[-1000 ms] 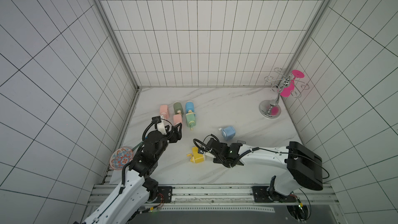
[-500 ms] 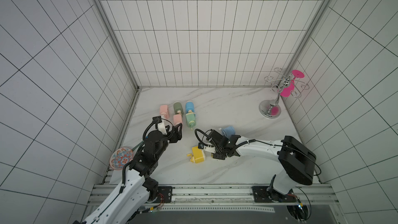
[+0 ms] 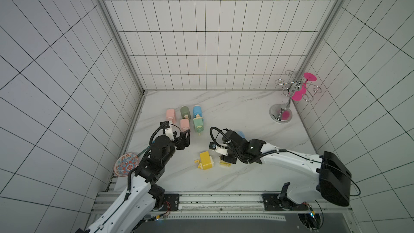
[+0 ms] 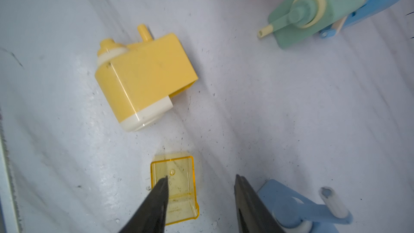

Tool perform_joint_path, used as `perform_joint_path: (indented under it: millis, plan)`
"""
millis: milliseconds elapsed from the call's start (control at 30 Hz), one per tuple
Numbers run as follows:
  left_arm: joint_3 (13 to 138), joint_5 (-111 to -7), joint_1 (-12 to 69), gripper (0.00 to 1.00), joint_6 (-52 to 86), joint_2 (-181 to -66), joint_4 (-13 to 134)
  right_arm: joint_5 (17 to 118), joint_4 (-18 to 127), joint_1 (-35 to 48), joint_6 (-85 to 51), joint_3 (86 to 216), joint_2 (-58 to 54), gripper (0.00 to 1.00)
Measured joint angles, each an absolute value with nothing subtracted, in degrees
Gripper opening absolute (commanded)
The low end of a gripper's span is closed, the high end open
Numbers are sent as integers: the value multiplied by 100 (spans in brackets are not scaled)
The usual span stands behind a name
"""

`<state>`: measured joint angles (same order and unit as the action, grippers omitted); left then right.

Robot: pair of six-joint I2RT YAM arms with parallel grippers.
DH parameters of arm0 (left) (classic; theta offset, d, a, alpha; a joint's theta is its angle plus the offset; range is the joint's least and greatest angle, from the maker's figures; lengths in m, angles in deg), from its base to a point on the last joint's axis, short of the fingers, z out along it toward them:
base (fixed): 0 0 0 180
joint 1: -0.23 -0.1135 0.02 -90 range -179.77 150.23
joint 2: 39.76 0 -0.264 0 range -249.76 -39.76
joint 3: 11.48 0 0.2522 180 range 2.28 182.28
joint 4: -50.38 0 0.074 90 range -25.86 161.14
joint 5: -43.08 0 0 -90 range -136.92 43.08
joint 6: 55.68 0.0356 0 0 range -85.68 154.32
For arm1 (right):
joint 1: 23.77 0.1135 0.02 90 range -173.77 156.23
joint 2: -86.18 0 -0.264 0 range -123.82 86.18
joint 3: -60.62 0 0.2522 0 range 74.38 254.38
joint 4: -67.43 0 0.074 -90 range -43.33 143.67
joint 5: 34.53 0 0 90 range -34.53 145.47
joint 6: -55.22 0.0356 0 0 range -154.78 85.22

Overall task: Put the tray back into the pencil sharpener
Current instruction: Pick up the pencil sharpener from the center of the board.

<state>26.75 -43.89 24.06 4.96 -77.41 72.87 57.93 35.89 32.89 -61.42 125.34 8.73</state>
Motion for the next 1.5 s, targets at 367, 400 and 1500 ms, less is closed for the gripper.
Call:
perform_joint_path:
  millis: [367, 400, 1500]
  plan:
    - [2389, -4406, 2406, 87, 129, -7846, 7263, 6667, 4024, 3329, -6736, 12448, -250, 85]
    - [2369, -4406, 2406, 87, 109, -7809, 7287, 6728, 4041, 3329, -6804, 12448, -296, 86]
    - [2122, -4551, 2406, 87, -83, -7540, 7600, 7478, 4538, 3377, -7372, 12848, -1376, 71]
